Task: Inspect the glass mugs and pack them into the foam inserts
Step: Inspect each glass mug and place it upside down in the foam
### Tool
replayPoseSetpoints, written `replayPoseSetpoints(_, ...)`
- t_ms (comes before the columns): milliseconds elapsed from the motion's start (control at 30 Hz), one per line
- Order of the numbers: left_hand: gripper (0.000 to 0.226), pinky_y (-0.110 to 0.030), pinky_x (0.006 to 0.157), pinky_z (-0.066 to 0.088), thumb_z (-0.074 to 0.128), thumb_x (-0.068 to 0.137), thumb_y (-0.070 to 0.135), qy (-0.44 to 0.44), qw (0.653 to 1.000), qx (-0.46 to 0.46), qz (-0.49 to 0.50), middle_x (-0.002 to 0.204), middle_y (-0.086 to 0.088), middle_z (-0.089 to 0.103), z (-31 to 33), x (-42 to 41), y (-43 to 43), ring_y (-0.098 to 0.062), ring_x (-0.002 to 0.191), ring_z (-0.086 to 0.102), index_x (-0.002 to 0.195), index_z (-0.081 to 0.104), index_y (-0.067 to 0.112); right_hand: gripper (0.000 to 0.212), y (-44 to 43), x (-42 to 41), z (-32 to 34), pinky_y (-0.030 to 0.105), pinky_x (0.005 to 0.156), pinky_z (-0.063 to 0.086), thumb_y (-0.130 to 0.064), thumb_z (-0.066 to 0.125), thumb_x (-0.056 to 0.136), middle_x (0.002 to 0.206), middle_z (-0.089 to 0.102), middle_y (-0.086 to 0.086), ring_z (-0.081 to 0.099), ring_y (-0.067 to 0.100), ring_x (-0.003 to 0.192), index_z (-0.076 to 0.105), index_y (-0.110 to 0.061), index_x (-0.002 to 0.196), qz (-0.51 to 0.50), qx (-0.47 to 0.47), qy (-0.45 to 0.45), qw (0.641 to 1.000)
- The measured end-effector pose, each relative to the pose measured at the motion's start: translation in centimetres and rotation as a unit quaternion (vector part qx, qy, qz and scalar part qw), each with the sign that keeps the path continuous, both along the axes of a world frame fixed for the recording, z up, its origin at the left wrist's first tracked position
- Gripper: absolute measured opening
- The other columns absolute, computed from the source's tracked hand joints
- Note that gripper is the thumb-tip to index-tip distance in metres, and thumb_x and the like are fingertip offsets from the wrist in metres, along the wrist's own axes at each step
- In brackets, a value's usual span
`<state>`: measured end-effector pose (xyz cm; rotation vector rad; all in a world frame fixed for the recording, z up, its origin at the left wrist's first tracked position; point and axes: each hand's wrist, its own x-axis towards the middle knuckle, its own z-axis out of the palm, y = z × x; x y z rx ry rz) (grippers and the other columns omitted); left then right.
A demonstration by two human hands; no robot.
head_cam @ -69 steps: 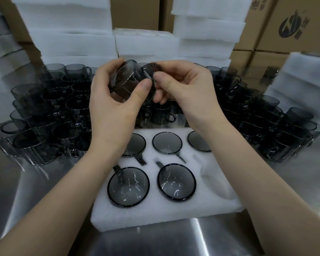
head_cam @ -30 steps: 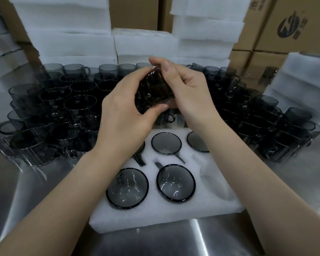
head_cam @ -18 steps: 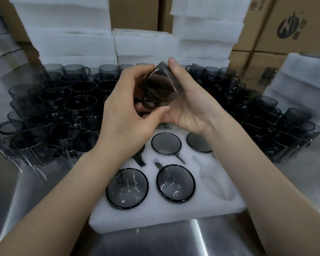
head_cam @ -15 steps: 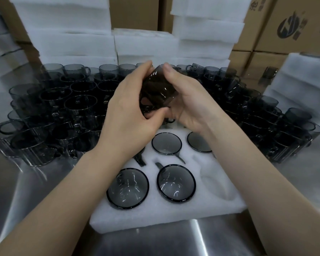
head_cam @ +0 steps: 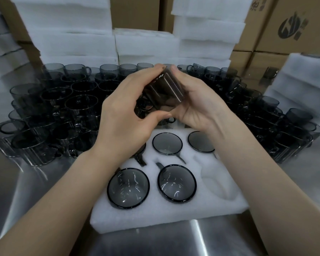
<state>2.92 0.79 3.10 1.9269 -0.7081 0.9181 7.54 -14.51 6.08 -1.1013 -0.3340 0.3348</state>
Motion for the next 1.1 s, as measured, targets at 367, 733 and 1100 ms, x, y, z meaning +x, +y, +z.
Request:
replayPoseSetpoints(367,0.092,-0.003,0.104,0.028,0.081,0.074,0.022,0.071,0.997,0.022,0.016,0.147,0.001,0.045,0.0,-0.1,-0.5,0.003,0.131,0.040,0.150,0.032,0.009,0.024,0.2,-0.6,-0.5,0.038,0.072,0.060,-0.020,0.058,0.091,0.099,0.072,0.006,0.071,0.024,0.090,0.069,-0.015,0.111,0.068,0.003,-0.027,0.997)
replayPoseSetpoints(733,0.088,-0.015,0.107,0.036,0.081,0.077,0.020,0.096,0.994,-0.027,0.041,0.141,-0.002,0.055,0.0,0.0,-0.7,-0.007,0.129,0.051,0.150,0.033,0.015,0.046,0.8,-0.9,-0.4,0.029,0.061,0.056,-0.014,0.063,0.085,0.111,0.062,0.013,0.068,0.026,0.086,0.055,-0.004,0.129,-0.020,-0.023,-0.095,0.995)
replayPoseSetpoints(1100,0.083,-0.013,0.107,0.035,0.080,0.070,0.007,0.035,0.999,-0.006,-0.026,0.156,-0.003,0.036,-0.2,0.1,-0.4,0.007,0.136,0.036,0.140,0.039,0.025,0.018,0.3,-0.4,-0.6,0.033,0.064,0.057,-0.012,0.056,0.093,0.093,0.072,0.007,0.071,0.023,0.085,0.071,-0.013,0.103,0.050,0.069,-0.064,0.994)
